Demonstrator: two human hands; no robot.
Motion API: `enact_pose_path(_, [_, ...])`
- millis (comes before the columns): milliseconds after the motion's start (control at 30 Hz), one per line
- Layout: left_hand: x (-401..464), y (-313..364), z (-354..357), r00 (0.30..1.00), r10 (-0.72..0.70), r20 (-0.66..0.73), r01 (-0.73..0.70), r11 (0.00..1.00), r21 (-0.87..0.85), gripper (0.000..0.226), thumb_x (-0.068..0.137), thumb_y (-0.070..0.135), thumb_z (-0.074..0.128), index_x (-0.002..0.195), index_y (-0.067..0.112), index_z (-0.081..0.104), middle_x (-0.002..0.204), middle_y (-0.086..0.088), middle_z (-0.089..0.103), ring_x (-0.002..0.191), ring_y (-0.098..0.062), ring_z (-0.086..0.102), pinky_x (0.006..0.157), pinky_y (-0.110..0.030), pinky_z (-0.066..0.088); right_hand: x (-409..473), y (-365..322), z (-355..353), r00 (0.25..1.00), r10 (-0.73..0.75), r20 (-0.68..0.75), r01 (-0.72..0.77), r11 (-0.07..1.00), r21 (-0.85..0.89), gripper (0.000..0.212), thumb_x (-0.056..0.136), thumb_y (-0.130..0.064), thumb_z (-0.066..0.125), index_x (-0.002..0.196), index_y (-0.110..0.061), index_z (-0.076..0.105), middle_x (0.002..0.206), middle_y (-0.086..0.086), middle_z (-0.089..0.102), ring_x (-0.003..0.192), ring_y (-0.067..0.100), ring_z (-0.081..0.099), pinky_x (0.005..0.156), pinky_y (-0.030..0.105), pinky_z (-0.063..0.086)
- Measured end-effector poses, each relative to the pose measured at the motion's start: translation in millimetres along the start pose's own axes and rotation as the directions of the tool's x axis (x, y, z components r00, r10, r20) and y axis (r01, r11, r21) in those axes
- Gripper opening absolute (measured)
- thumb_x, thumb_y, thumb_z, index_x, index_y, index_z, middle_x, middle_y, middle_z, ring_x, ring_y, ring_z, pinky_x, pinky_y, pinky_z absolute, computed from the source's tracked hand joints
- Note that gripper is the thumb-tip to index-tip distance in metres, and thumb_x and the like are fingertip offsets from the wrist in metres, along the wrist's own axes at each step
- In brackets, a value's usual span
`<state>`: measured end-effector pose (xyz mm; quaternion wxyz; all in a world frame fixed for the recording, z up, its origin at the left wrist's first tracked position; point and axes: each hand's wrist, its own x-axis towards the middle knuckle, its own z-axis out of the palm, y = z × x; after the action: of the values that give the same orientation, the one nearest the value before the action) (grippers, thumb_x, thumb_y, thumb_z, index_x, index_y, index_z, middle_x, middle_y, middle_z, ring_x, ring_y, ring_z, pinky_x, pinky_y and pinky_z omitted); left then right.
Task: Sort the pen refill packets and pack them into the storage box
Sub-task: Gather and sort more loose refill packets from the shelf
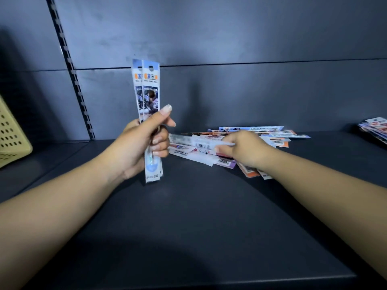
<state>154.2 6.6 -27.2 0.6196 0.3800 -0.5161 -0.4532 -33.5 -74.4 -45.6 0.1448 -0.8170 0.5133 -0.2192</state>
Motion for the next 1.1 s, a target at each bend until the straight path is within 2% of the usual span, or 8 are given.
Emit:
enact_pose_path(233, [10,-5,-9,0.985,-0.054,-0.166,0.057,0.998,0.01,0.028,0.088,0.032,0.051,0.069,0.012,0.052,0.034,0.008,0.026,0.03,-0.004,0.024,0.036,-0.013,0.022,-13,-20,-15,0.973,0.009,-0.232,0.035,0.982,0.186,0.043,0.086,-0.035,0.058,0.051,-0.015,0.042,0.049,0.001,0.034,0.051,0.015,0.03,0.051,0.029,0.028])
enact_pose_path(300, [12,-8,-8,0.977,-0.074,-0.198,0.077,0.997,0.005,0.026,0.088,0.034,0.051,0.074,0.011,0.054,0.035,0.008,0.028,0.031,-0.004,0.026,0.036,-0.013,0.023,-13,-24,-15,0.958,0.03,-0.284,0.068,0.941,0.33,0.039,0.084,-0.033,0.061,0.054,-0.01,0.051,0.045,-0.003,0.035,0.047,0.01,0.03,0.05,0.026,0.027])
enact_pose_path(433, [15,-12,-5,0.956,-0.094,-0.277,0.086,0.996,-0.04,0.024,0.086,0.037,0.055,0.083,0.013,0.055,0.037,0.008,0.03,0.032,-0.004,0.028,0.036,-0.013,0.026,-15,-34,-9,0.955,0.136,-0.265,0.112,0.661,0.742,0.025,0.078,-0.022,0.068,0.078,0.003,0.067,0.075,0.025,0.065,0.068,0.017,0.045,0.067,0.029,0.038])
enact_pose_path(600, [16,-12,-6,0.943,-0.109,-0.316,0.094,0.994,-0.064,0.033,0.081,0.04,0.061,0.067,0.016,0.043,0.038,0.008,0.029,0.034,-0.006,0.028,0.036,-0.015,0.026,-17,-41,-8,0.949,0.254,-0.187,0.072,0.401,0.913,0.01,0.08,-0.013,0.066,0.07,-0.015,0.069,0.079,0.01,0.068,0.073,0.024,0.06,0.076,0.041,0.052])
enact_pose_path(733, [15,-13,-3,0.951,-0.148,-0.271,0.146,0.989,-0.028,0.04,0.079,0.044,0.06,0.06,0.017,0.036,0.041,0.003,0.04,0.036,-0.01,0.041,0.039,-0.018,0.039,-18,-41,-12,0.935,0.318,-0.158,0.063,0.29,0.955,0.007,0.081,-0.011,0.064,0.076,-0.015,0.067,0.081,0.005,0.069,0.065,0.019,0.065,0.076,0.037,0.053])
enact_pose_path(867, [10,-13,5,0.951,-0.252,-0.178,0.241,0.967,-0.08,0.043,0.075,0.049,0.058,0.1,0.015,0.051,0.069,-0.008,0.072,0.065,-0.019,0.071,0.062,-0.031,0.059,-23,-48,-8,0.964,0.248,-0.097,0.077,0.088,0.993,0.009,0.083,-0.004,0.061,0.075,-0.008,0.065,0.077,0.005,0.068,0.06,0.015,0.065,0.062,0.025,0.059])
enact_pose_path(967, [8,-13,13,0.965,-0.224,-0.134,0.207,0.969,-0.134,0.067,0.076,0.048,0.054,0.122,0.001,0.042,0.086,-0.013,0.071,0.072,-0.019,0.072,0.065,-0.03,0.059,-29,-54,2,0.984,0.13,-0.123,0.086,0.261,0.961,0.011,0.085,-0.006,0.059,0.079,-0.012,0.067,0.08,0.004,0.067,0.064,0.011,0.062,0.059,0.021,0.057])
enact_pose_path(1100, [10,-8,16,0.977,-0.12,-0.176,0.073,0.965,-0.253,0.032,0.084,0.044,0.05,0.082,0.014,0.061,0.07,-0.006,0.074,0.069,-0.016,0.071,0.07,-0.029,0.057,-32,-60,12,0.95,-0.046,-0.307,0.268,0.623,0.735,0.014,0.082,-0.007,0.062,0.084,-0.016,0.072,0.081,-0.001,0.064,0.068,0.002,0.058,0.061,0.007,0.045])
